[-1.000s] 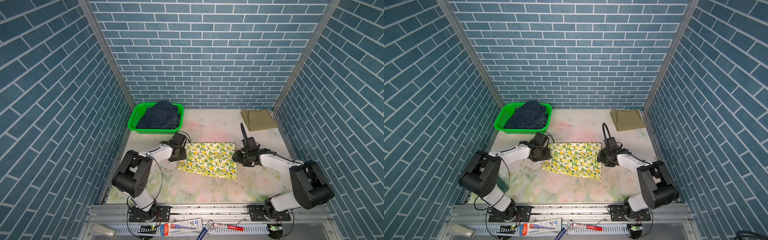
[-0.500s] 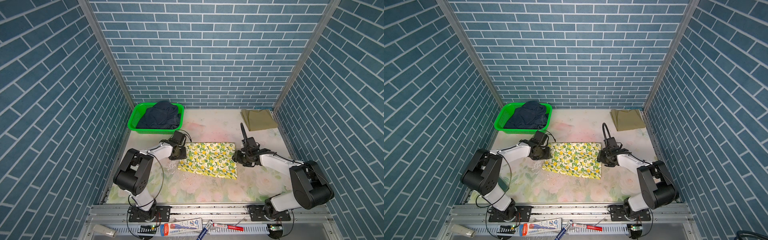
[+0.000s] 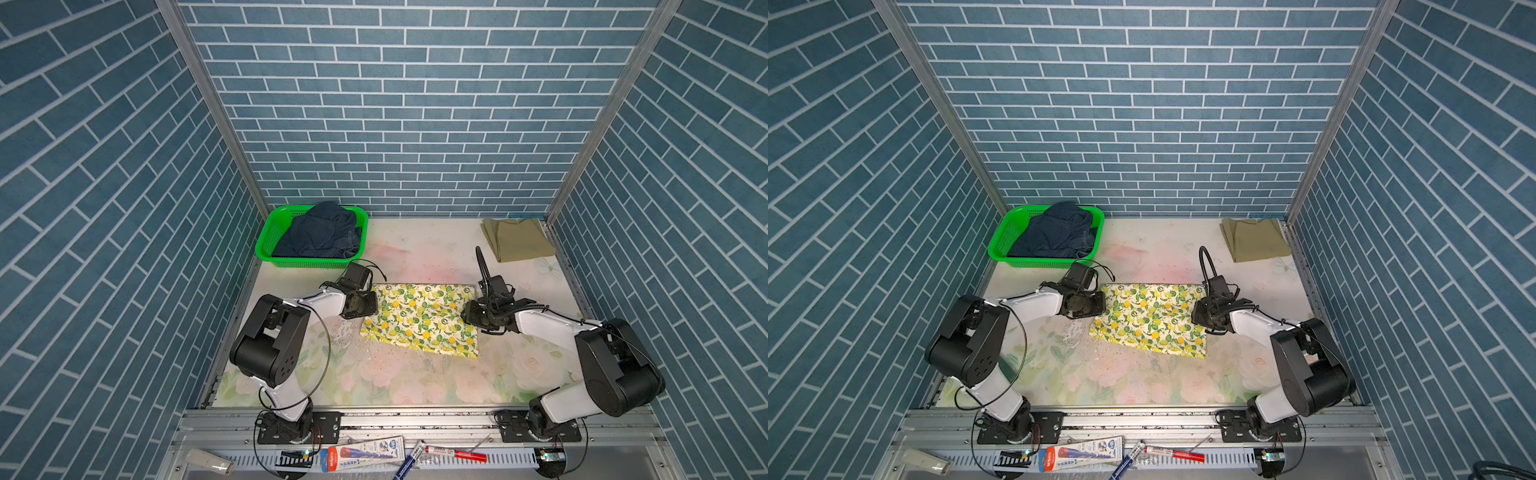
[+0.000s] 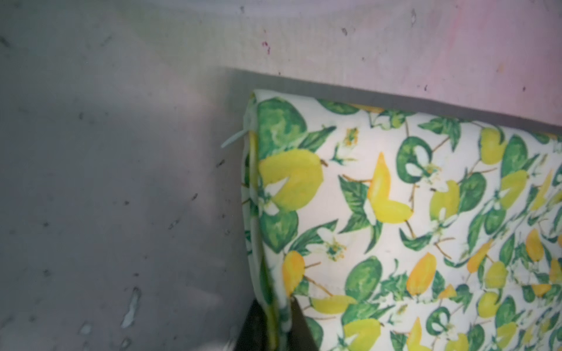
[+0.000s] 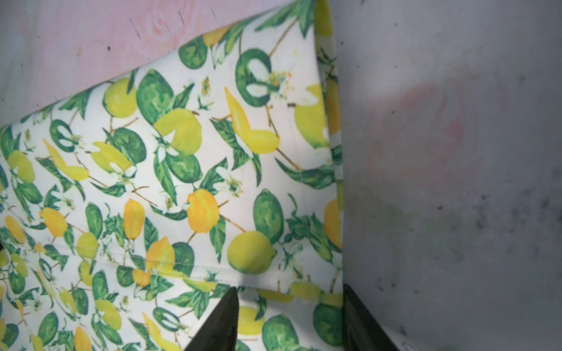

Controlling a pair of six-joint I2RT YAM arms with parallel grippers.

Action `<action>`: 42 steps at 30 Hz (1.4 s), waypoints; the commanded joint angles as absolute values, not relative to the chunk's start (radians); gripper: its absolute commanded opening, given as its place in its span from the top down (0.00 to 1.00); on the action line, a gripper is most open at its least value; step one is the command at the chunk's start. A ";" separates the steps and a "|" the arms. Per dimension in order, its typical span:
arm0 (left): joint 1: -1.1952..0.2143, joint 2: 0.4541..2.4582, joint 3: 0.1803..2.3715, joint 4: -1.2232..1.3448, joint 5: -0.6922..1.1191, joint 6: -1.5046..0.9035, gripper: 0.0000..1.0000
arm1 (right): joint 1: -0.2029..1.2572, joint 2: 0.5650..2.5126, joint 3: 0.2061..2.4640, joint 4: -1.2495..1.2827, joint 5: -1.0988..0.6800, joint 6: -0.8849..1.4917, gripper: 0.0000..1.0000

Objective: Fold and stack skirts
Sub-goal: Fold the skirt at the center of the table.

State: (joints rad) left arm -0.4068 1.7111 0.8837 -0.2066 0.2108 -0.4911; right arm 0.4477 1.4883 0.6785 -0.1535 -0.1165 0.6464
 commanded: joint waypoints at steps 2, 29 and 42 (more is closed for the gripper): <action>-0.414 1.795 0.830 -0.333 0.190 -0.496 1.00 | 0.459 1.511 0.640 -0.229 -0.099 0.647 0.47; -0.578 1.613 1.249 -0.740 -0.223 -0.430 1.00 | 0.513 1.498 0.547 0.087 -0.152 0.894 0.62; -0.809 1.750 1.433 -0.810 -0.307 -0.476 1.00 | 0.544 1.561 0.519 0.203 -0.163 0.938 0.80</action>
State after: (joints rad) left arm -0.7685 1.7226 1.3907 -0.7753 -0.2798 -0.4572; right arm 0.5350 1.5215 0.5529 0.2081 -0.1497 0.9009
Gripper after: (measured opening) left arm 0.078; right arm 0.204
